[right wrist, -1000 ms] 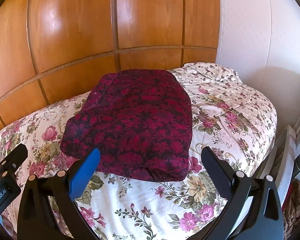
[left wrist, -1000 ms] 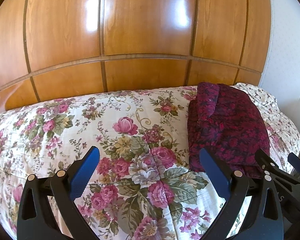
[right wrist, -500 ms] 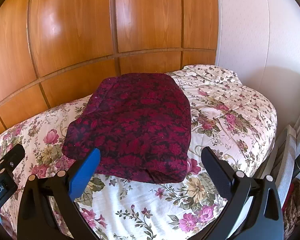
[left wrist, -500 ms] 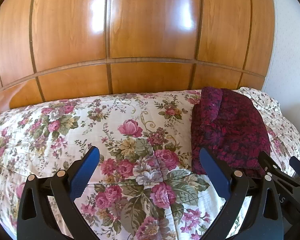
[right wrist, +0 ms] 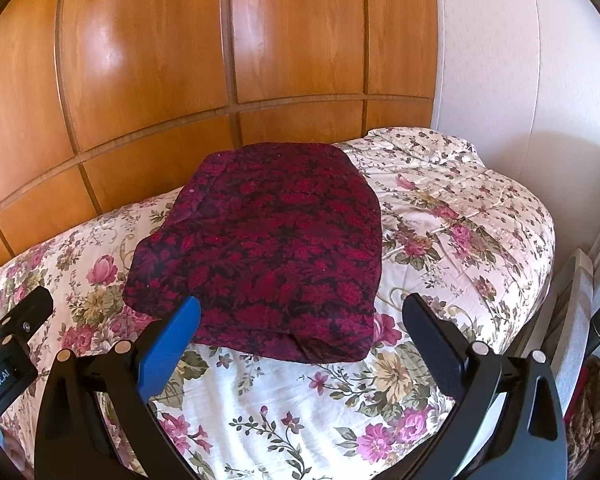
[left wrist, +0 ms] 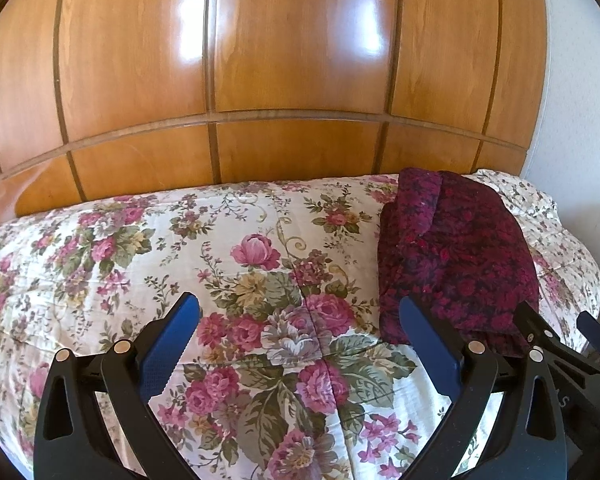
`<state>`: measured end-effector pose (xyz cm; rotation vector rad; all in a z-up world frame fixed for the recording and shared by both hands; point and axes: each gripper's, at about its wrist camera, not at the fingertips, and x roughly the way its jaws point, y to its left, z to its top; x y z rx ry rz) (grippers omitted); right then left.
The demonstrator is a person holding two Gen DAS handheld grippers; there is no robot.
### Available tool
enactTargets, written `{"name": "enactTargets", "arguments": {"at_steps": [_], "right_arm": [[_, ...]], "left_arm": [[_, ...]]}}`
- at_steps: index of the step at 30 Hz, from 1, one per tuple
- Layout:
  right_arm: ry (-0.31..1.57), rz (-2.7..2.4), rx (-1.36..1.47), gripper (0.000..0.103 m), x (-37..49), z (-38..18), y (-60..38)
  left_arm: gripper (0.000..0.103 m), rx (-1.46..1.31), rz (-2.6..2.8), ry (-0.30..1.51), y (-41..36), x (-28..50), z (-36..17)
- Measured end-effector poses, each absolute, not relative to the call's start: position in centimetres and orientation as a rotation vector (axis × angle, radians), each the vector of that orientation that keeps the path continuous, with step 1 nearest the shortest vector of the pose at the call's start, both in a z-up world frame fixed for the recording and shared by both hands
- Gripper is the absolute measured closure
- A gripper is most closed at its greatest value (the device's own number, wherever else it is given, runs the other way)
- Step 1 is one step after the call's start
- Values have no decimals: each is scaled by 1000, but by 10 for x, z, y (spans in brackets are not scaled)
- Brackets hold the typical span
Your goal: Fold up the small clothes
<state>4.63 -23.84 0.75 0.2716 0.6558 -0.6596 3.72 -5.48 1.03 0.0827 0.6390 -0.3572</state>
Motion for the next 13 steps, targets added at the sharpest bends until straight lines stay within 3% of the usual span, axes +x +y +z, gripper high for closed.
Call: {"name": "enactTargets", "arguments": {"at_steps": [13], "right_arm": [[607, -675, 284, 2, 42, 18, -247]], "left_arm": [[4, 61, -334, 678, -54, 43, 2]]}}
